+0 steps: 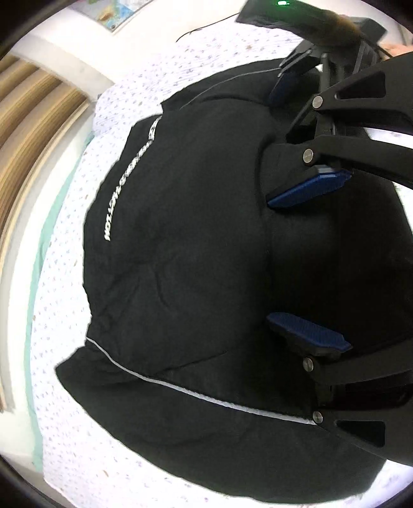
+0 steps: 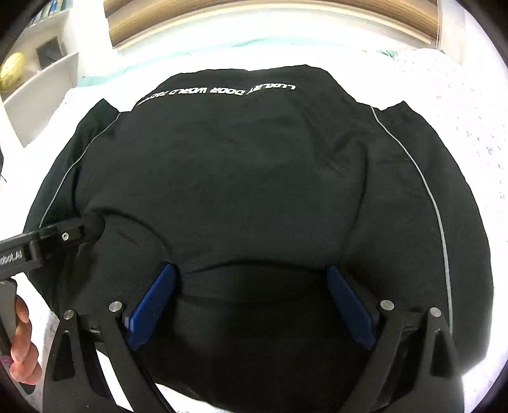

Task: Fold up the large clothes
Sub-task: 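Open both grippers and pull them back from the folded jacket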

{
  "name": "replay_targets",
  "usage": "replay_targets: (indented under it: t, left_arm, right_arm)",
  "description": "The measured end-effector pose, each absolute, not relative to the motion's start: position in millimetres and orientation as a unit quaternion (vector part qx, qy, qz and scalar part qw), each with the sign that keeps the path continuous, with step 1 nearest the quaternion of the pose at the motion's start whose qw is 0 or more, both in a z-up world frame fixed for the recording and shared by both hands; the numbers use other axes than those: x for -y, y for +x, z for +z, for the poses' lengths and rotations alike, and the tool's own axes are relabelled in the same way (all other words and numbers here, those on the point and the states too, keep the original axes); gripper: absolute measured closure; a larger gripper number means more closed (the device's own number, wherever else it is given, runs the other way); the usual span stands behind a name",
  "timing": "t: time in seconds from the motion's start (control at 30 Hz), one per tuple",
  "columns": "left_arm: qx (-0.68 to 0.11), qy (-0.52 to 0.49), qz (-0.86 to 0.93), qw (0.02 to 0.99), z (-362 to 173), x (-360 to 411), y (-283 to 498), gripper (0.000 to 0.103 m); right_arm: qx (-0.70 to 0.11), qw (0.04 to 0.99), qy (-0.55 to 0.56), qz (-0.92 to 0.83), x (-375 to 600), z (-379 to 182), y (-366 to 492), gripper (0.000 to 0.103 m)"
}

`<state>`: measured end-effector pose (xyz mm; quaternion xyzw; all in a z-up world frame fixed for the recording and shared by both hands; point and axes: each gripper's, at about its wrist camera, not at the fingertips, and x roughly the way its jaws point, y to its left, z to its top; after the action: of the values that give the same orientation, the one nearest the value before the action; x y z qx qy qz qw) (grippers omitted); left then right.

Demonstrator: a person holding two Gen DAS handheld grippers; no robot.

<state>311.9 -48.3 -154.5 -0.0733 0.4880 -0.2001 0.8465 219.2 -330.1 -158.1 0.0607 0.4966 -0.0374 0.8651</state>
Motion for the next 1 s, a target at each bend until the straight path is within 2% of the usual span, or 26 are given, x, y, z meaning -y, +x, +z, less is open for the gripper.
replay_targets:
  t: [0.13, 0.27, 0.43, 0.67, 0.8, 1.0]
  left_arm:
    - [-0.472, -0.075, -0.229, 0.848, -138.1, 37.2, 283.3, 0.033]
    - [-0.466, -0.034, -0.241, 0.851, -126.9, 27.2, 252.4, 0.033]
    - [-0.418, -0.024, -0.242, 0.876, -114.9, -1.8, 204.6, 0.033]
    - [-0.365, -0.042, -0.187, 0.911, -151.2, -30.2, 168.9, 0.033]
    - [-0.421, -0.085, -0.181, 0.885, -196.3, -36.2, 190.7, 0.033]
    - [-0.408, -0.091, -0.186, 0.889, -194.5, -38.8, 189.4, 0.033]
  right_arm:
    - [-0.500, 0.859, 0.105, -0.026, 342.1, -150.9, 205.4, 0.005]
    - [-0.492, 0.859, 0.137, -0.016, 349.5, -145.8, 177.0, 0.005]
    - [-0.432, 0.890, 0.143, -0.013, 344.9, -128.1, 134.1, 0.005]
    - [-0.374, 0.908, 0.169, -0.087, 376.9, -136.9, 81.1, 0.005]
    - [-0.368, 0.896, 0.220, -0.112, 397.2, -152.8, 70.6, 0.005]
    - [-0.354, 0.884, 0.286, -0.105, 420.5, -172.6, 48.6, 0.006]
